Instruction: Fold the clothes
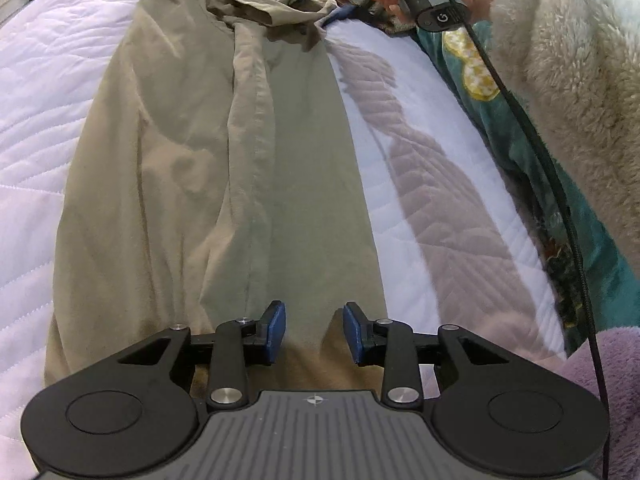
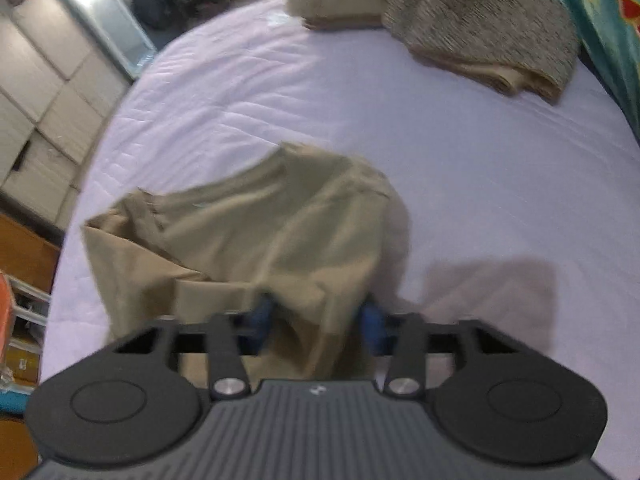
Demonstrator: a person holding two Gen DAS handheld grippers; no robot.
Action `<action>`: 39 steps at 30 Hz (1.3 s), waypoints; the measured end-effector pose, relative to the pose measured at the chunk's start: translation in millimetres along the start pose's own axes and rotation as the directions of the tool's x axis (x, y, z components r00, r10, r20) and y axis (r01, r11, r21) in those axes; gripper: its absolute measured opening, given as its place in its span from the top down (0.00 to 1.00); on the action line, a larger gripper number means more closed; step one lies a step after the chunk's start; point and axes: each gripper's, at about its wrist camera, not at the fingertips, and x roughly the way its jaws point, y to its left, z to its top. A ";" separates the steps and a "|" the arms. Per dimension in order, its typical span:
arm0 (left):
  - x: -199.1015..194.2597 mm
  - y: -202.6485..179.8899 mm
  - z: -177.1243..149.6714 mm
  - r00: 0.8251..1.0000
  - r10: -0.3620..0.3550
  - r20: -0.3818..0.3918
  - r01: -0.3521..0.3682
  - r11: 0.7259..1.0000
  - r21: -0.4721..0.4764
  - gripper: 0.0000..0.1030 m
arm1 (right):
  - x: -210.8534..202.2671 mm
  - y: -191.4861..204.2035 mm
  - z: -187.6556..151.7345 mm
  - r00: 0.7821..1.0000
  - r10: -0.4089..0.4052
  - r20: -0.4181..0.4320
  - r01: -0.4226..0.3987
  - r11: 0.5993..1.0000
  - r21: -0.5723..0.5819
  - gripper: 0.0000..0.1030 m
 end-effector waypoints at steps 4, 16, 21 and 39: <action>-1.7 0.2 -2.1 1.000 -0.006 -0.002 0.006 1.000 0.006 0.66 | -9.5 29.6 16.7 0.997 -0.006 0.078 0.012 0.997 -0.076 0.78; -5.3 21.4 -9.6 0.993 -0.119 0.029 0.121 0.984 -0.128 0.66 | 15.4 92.8 29.7 0.941 0.242 0.237 -0.215 0.967 -0.135 0.46; -6.2 17.1 -10.6 0.991 -0.132 0.039 0.136 0.983 -0.124 0.66 | -33.4 107.7 38.6 0.975 0.097 0.201 -0.023 0.939 -0.342 0.40; -17.9 -15.1 0.6 0.995 0.087 0.041 -0.088 0.996 0.023 0.69 | 4.0 139.9 22.5 0.985 0.147 0.092 -0.108 0.935 -0.339 0.89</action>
